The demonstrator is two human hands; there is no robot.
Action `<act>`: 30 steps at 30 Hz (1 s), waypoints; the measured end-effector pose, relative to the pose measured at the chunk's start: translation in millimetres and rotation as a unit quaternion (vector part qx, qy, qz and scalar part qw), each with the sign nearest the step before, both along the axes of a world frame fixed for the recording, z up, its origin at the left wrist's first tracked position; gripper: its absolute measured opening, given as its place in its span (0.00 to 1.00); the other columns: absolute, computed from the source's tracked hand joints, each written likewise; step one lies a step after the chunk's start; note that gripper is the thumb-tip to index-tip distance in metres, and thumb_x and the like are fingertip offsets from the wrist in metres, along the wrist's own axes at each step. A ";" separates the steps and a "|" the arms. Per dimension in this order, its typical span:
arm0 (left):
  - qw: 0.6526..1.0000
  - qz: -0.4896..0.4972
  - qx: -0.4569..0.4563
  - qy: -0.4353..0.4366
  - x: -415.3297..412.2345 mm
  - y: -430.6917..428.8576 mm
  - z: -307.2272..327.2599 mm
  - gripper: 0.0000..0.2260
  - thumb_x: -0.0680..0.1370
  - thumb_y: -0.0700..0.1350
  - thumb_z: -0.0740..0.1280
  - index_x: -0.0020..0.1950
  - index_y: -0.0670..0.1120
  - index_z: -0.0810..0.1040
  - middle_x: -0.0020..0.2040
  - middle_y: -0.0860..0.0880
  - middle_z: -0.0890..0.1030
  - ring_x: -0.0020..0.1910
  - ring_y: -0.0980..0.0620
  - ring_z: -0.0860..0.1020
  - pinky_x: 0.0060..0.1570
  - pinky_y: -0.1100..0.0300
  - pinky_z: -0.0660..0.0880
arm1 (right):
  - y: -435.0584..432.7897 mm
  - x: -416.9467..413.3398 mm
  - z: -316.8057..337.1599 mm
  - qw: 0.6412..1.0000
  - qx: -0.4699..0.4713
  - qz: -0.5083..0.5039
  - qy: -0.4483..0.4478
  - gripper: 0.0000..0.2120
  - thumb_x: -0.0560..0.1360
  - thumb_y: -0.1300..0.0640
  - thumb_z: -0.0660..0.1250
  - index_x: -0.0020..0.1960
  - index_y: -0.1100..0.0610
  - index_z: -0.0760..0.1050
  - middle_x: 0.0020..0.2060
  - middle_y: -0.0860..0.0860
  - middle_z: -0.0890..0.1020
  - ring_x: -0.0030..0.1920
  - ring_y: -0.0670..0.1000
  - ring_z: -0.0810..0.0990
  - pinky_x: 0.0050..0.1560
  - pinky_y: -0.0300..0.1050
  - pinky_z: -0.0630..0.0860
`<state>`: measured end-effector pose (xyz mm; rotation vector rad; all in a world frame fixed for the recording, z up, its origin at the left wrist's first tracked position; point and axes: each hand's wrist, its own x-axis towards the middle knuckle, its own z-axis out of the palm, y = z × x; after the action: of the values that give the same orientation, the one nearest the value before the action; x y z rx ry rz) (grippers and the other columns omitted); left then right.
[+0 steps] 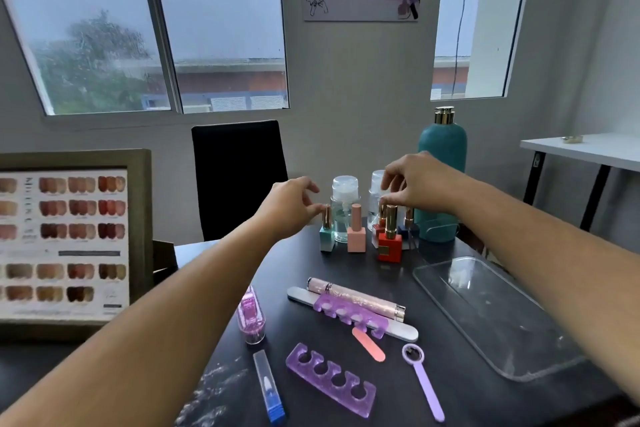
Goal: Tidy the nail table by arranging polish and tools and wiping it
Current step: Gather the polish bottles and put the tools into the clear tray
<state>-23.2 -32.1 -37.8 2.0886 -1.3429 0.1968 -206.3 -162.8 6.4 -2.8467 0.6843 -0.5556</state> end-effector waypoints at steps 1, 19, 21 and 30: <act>1.000 -0.003 0.000 -0.002 -1.7 9.3 1.8 0.14 0.74 0.48 0.70 0.57 0.45 0.78 0.44 0.49 0.81 0.43 0.51 0.77 0.47 0.61 0.73 | 5.3 -1.3 0.5 1.000 -0.007 0.006 -0.012 0.08 0.72 0.53 0.73 0.49 0.55 0.79 0.38 0.44 0.79 0.41 0.43 0.80 0.45 0.38 0.79; 0.956 0.195 0.177 0.126 -29.7 132.3 -42.9 0.38 0.65 0.69 0.67 0.59 0.38 0.70 0.47 0.42 0.79 0.35 0.50 0.80 0.34 0.58 0.80 | 94.9 15.9 -61.7 0.982 0.068 0.016 0.178 0.14 0.72 0.50 0.71 0.50 0.60 0.82 0.46 0.54 0.85 0.47 0.52 0.82 0.50 0.46 0.78; 0.955 0.200 0.189 0.112 -31.8 130.2 -47.6 0.33 0.64 0.67 0.71 0.52 0.40 0.72 0.43 0.43 0.80 0.33 0.49 0.80 0.35 0.59 0.79 | 96.0 19.7 -69.0 0.978 0.079 0.004 0.193 0.13 0.72 0.52 0.72 0.50 0.61 0.82 0.47 0.55 0.84 0.48 0.53 0.81 0.49 0.47 0.79; 0.964 0.189 0.154 0.105 -25.7 127.0 -49.0 0.20 0.65 0.55 0.74 0.45 0.41 0.77 0.43 0.42 0.81 0.43 0.43 0.81 0.43 0.55 0.80 | 93.9 27.7 -67.0 0.966 0.156 -0.035 0.204 0.16 0.69 0.55 0.75 0.52 0.63 0.81 0.49 0.57 0.83 0.52 0.56 0.81 0.52 0.50 0.79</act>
<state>-49.0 94.9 -86.9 2.5372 -0.8832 -0.0812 -178.6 -68.9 -60.6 -2.6586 0.8493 0.1361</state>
